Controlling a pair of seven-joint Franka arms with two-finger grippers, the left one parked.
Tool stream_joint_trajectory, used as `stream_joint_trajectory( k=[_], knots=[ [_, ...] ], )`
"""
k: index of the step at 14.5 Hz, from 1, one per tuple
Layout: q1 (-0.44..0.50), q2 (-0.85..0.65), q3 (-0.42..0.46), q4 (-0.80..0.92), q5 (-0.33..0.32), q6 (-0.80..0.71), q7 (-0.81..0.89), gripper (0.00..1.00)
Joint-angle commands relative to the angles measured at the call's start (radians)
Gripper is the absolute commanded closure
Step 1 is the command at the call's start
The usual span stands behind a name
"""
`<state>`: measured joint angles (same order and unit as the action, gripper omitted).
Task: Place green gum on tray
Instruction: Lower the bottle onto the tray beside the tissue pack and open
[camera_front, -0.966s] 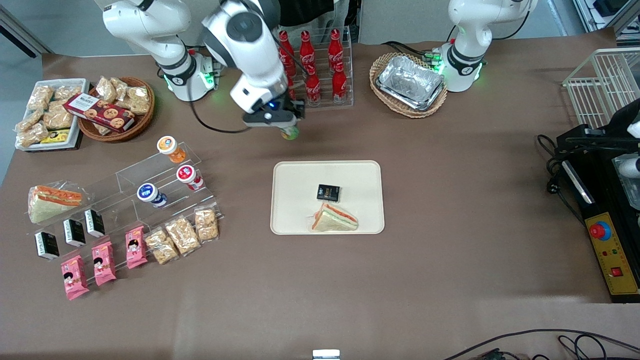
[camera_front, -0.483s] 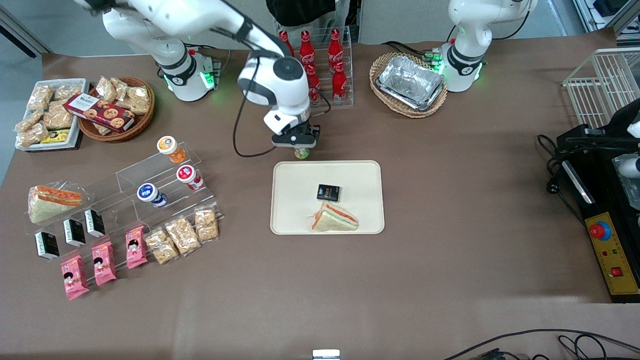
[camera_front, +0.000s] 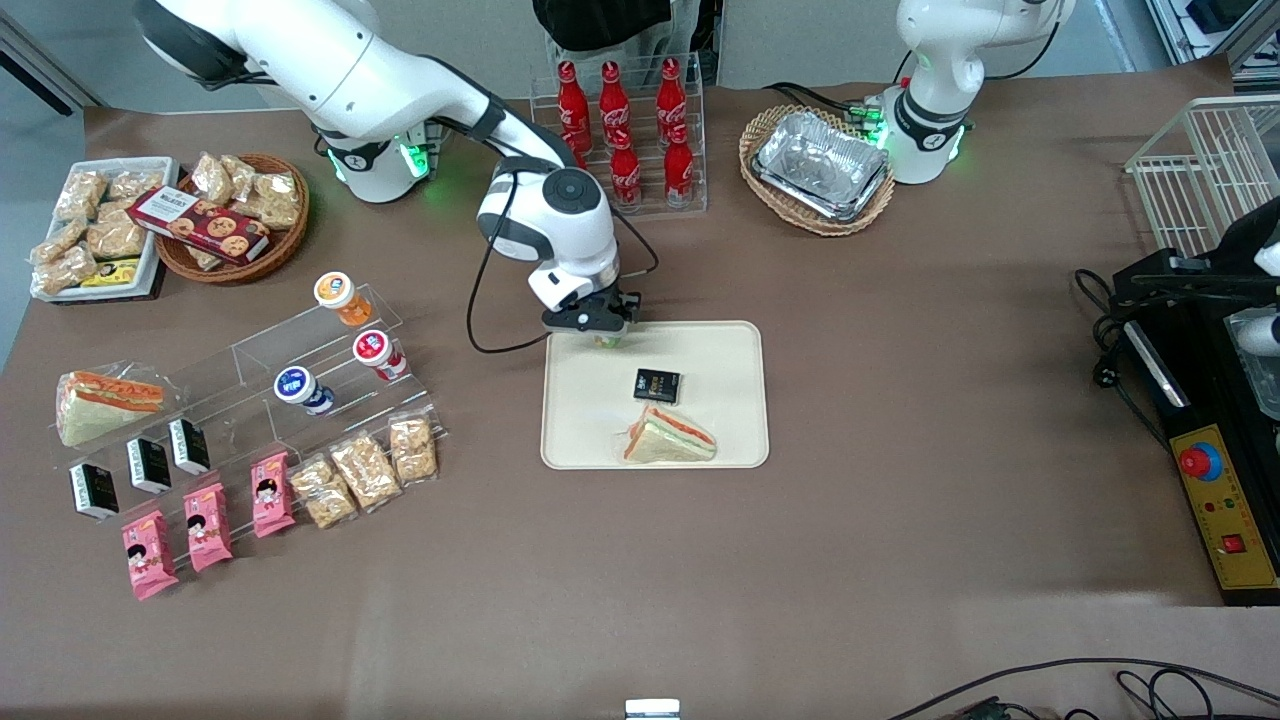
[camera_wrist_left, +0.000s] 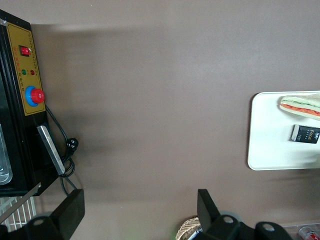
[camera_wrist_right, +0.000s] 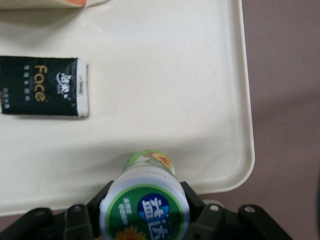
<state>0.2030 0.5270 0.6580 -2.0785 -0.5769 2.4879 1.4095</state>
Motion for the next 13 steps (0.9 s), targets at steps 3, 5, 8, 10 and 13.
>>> stream_joint_trajectory(
  k=[3,5,8,10,13],
  knots=[
    [0.001,0.065,-0.023,0.034,-0.056,0.019,0.023,0.93],
    [-0.001,0.077,-0.043,0.034,-0.08,0.039,0.023,0.82],
    [0.001,0.085,-0.057,0.046,-0.08,0.046,0.02,0.0],
    [-0.008,0.067,-0.054,0.044,-0.08,0.043,0.011,0.0],
    [-0.011,-0.045,-0.04,0.035,-0.064,-0.024,0.005,0.0]
  ],
)
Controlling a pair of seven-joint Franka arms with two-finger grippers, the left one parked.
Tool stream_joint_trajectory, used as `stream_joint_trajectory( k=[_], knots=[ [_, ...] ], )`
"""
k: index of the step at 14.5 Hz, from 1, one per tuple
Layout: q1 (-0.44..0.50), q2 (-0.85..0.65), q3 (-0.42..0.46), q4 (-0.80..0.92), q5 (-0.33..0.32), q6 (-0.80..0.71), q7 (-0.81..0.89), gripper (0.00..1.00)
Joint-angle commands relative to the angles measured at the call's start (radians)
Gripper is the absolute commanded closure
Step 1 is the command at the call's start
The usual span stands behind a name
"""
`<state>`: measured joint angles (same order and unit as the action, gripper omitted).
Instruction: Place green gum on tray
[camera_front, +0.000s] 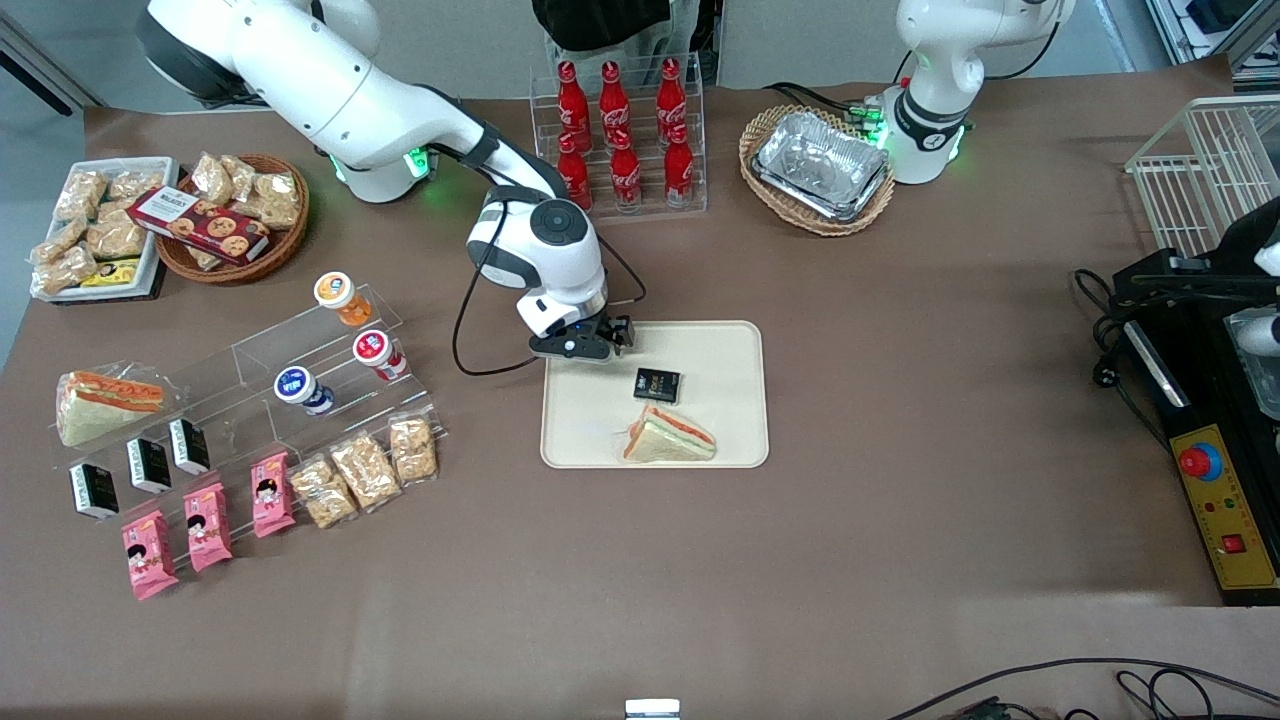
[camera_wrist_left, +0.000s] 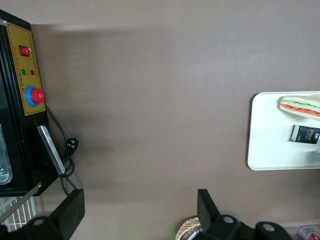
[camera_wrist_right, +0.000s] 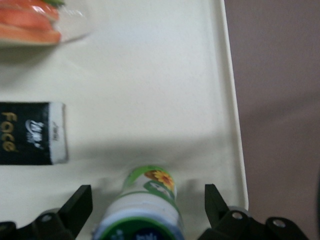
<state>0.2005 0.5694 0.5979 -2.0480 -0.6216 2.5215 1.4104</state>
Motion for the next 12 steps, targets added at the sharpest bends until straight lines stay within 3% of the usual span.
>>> stream_joint_trajectory(
  k=[1,2,5,6,9,12],
  knots=[
    [-0.01,-0.126,0.029,0.006,0.009,-0.114,-0.005,0.0],
    [-0.015,-0.17,0.043,0.011,0.088,-0.153,-0.046,0.0],
    [-0.049,-0.366,0.043,0.015,0.435,-0.294,-0.357,0.0],
    [-0.087,-0.432,0.042,0.017,0.504,-0.358,-0.44,0.0],
    [-0.252,-0.569,0.036,0.092,0.632,-0.612,-0.721,0.0],
    [-0.425,-0.574,0.008,0.269,0.64,-0.835,-0.941,0.0]
  ],
)
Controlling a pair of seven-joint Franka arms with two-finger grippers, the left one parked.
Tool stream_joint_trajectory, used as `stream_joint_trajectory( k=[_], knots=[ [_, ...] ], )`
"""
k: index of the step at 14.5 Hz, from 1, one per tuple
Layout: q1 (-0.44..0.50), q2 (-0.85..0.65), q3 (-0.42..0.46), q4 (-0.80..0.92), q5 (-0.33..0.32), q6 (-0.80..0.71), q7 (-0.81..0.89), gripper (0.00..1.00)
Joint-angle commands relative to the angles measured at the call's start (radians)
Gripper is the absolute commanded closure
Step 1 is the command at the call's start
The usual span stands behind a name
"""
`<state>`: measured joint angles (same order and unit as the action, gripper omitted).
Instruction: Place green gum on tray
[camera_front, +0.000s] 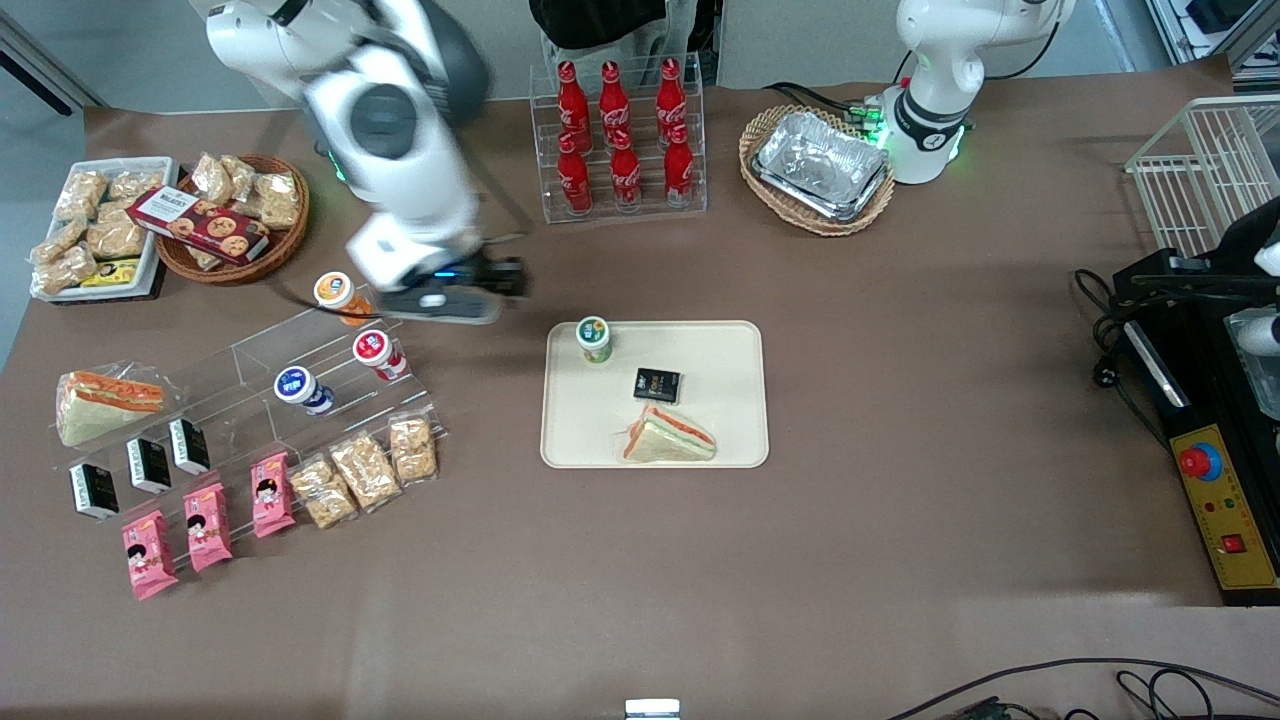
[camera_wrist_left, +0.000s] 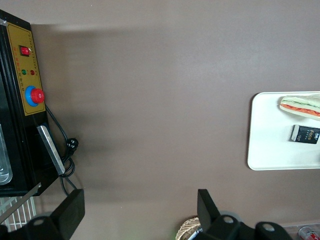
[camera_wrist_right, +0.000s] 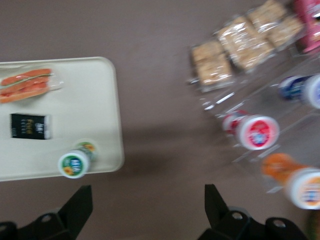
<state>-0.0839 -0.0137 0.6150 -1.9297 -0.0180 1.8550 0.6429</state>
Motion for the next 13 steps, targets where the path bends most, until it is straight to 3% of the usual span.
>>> stream_joint_trajectory(
  k=[1,4,7,9,13],
  knots=[
    [-0.177,0.011,-0.015,0.187,0.035,-0.193,-0.198,0.0],
    [-0.224,0.009,-0.024,0.231,0.026,-0.203,-0.222,0.0],
    [-0.24,0.0,-0.096,0.239,0.024,-0.203,-0.334,0.0],
    [-0.209,-0.011,-0.209,0.245,0.023,-0.232,-0.406,0.0],
    [-0.062,-0.031,-0.502,0.262,0.023,-0.278,-0.632,0.0]
  ],
)
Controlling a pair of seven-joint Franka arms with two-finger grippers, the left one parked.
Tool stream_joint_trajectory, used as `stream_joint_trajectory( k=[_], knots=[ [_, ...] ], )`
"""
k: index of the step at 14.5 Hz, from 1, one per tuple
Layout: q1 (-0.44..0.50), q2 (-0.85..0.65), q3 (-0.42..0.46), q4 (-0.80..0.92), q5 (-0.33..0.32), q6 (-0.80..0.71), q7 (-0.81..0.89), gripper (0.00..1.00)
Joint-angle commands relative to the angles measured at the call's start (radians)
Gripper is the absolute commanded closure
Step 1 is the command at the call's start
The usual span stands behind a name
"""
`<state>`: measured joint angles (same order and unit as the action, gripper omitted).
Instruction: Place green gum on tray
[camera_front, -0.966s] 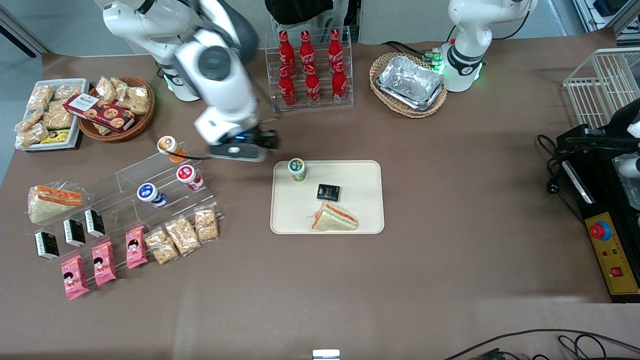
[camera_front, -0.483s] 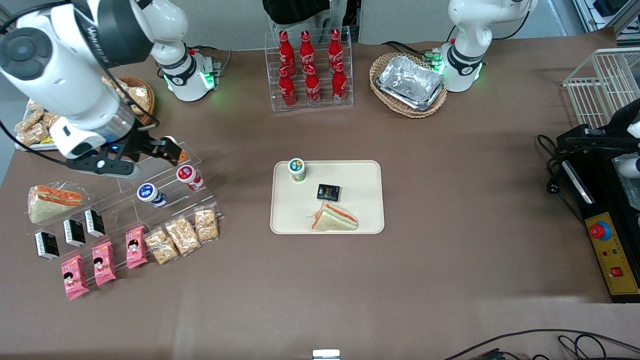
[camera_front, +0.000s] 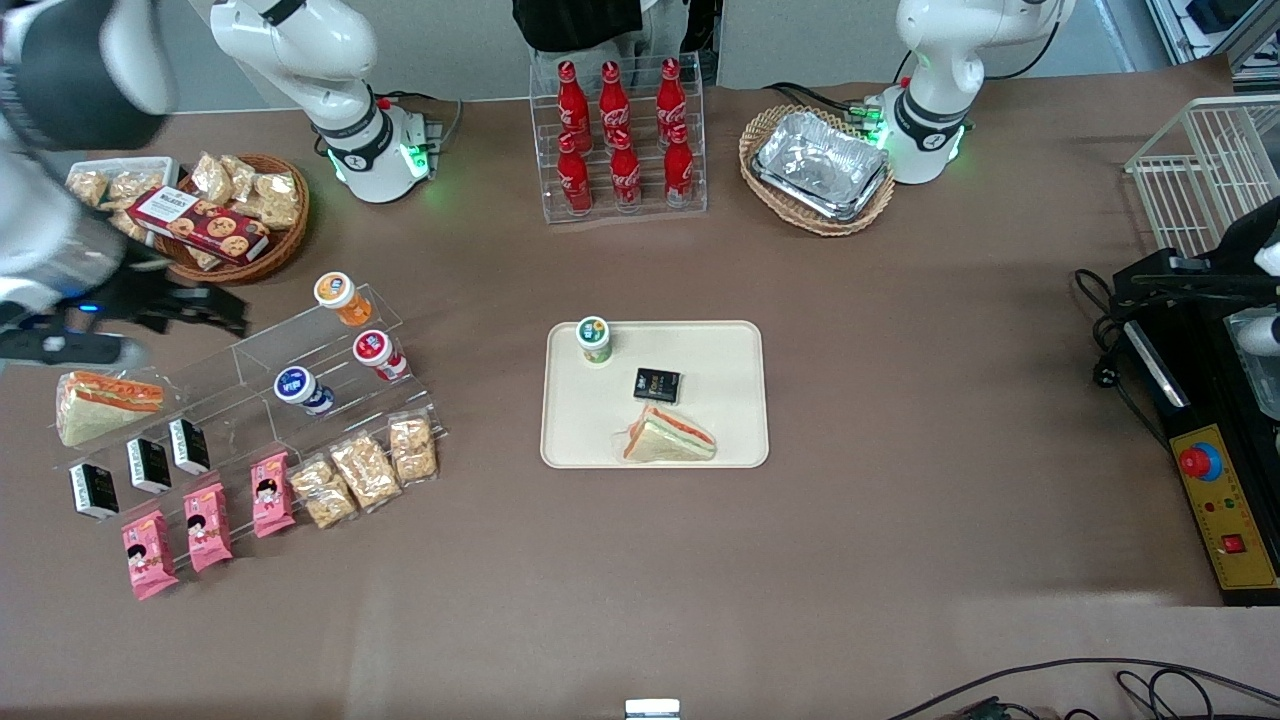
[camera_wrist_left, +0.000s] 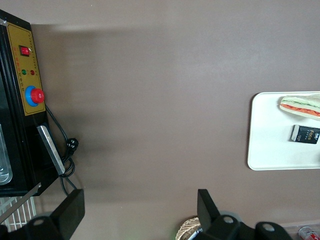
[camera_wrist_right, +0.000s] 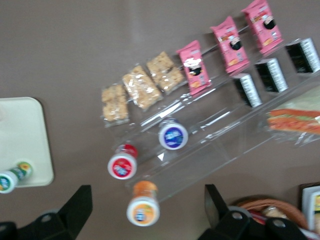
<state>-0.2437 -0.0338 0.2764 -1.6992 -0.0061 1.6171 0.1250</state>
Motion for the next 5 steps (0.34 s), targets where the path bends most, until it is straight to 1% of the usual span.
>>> stream_joint_trajectory(
  k=[1,3,5],
  knots=[
    [0.119,-0.011,-0.215,0.032,0.008,-0.04,-0.131,0.0],
    [0.165,-0.002,-0.284,0.07,-0.006,-0.04,-0.215,0.0],
    [0.208,-0.001,-0.353,0.07,-0.006,-0.043,-0.231,0.0]
  ],
)
